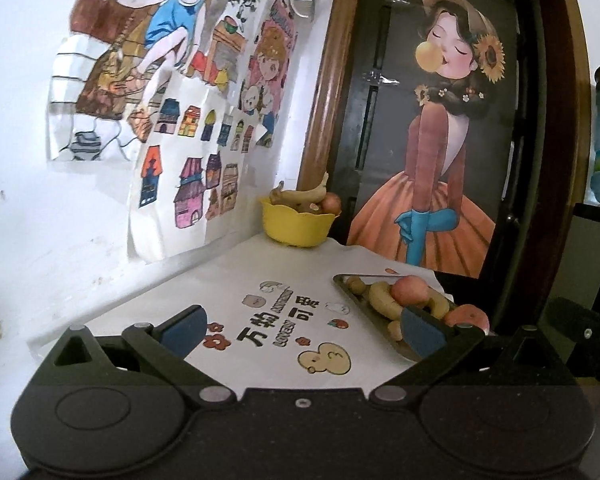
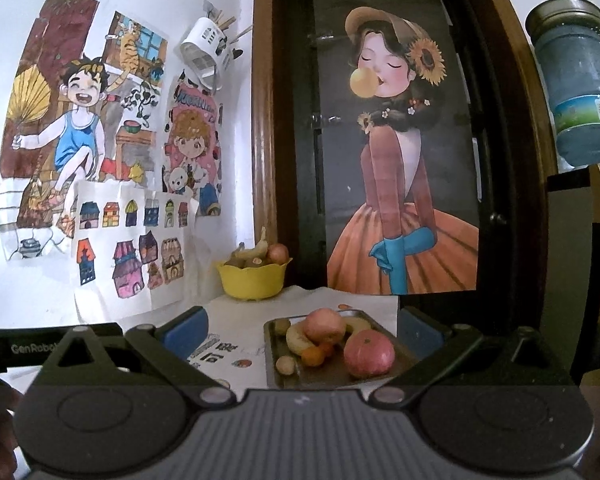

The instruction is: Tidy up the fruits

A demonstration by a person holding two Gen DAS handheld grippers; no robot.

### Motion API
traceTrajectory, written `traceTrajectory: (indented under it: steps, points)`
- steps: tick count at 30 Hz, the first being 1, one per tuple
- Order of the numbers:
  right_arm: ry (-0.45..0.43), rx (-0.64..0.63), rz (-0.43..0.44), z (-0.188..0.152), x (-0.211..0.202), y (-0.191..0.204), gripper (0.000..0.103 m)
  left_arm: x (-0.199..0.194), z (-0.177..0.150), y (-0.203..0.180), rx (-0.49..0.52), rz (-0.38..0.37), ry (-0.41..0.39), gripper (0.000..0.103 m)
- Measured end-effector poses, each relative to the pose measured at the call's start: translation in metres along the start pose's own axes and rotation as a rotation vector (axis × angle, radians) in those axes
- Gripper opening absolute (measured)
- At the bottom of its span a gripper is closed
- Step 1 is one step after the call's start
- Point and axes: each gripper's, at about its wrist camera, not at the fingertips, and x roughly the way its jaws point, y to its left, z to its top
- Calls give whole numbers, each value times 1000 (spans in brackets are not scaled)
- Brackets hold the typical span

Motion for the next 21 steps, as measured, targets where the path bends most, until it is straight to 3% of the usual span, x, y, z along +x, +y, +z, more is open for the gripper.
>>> traceTrajectory:
  steps: [21]
  points:
    - [65,11,-26,-35,-1,31,103,2,-31,35,-7,44,37,102]
